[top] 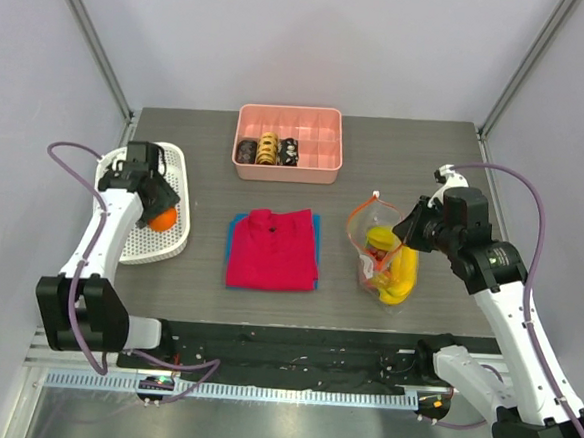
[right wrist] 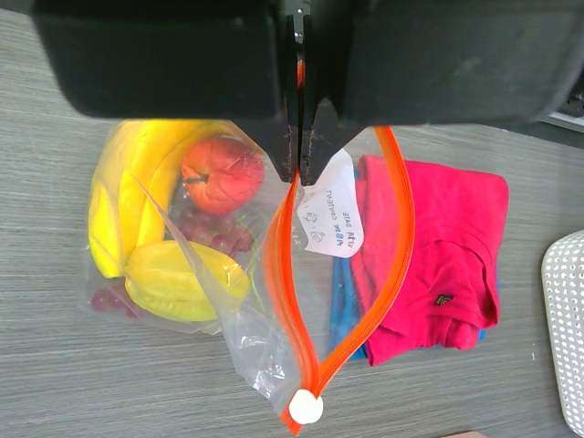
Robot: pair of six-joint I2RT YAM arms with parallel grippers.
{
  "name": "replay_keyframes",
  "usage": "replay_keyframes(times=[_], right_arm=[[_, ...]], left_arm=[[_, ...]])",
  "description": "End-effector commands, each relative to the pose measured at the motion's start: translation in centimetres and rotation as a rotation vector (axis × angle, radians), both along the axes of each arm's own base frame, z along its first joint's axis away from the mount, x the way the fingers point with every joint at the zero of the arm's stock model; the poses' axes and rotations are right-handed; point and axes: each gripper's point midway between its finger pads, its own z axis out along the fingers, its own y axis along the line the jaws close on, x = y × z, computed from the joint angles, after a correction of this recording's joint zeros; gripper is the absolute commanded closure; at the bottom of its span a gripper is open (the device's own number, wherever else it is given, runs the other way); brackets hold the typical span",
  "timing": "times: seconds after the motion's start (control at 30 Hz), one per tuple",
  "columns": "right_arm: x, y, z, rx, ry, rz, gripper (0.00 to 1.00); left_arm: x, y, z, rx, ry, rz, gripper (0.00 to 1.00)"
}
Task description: Open the zip-top bag and remove the fake food
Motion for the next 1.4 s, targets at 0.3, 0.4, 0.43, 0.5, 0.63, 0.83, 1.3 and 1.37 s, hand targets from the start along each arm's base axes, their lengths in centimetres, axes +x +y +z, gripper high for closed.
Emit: replay_keyframes(times=[0.3,0.4,0.43,0.5,0.63,0.83,1.3,1.37], right_arm=[[0.1,0.0,2.8,0.019,-0.091,-0.005,0.99],[-0.1,-0.1,2.9,0.022,-0.096,-0.008,0.99],[-0.1,-0.1,3.0,0.024,-0.097,-0.012,0.99],[-0.1,-0.2,3.0,0.023,-0.101,-0.015,0.99],[-0.1,-0.1,3.0,0.029,-0.097,-0.014,0.99],[0.0,-0.2,2.9,0.018,-0.096,-0.013,0.99],[-0.2,-0.1,3.6,0.018,-0.116,0.0,0.99],[-0.2,-0.2,3.8,0.02,-0.122,0.0,0.99]], left_arm=[[0.4,0.9,-6.7,-0.033,0.22,0.072,0.91],[0.4,1.1,-6.7,-0.024,0.234,0.077,0.62],[0.3,1.1,-6.6,-0.02,0.236,0.082,0.54],[0.0,1.3,-5.9,-0.009,0.224,0.09,0.01],[-0.8,1.1,-2.9,-0.01,0.175,0.086,0.0],[1.5,-9.7,4.9,-0.141,-0.15,-0.247,0.25],[-3.6,-46.9,11.7,-0.654,-0.4,-1.379,0.88],[-4.4,-48.6,12.0,-0.656,-0.392,-1.445,0.88]])
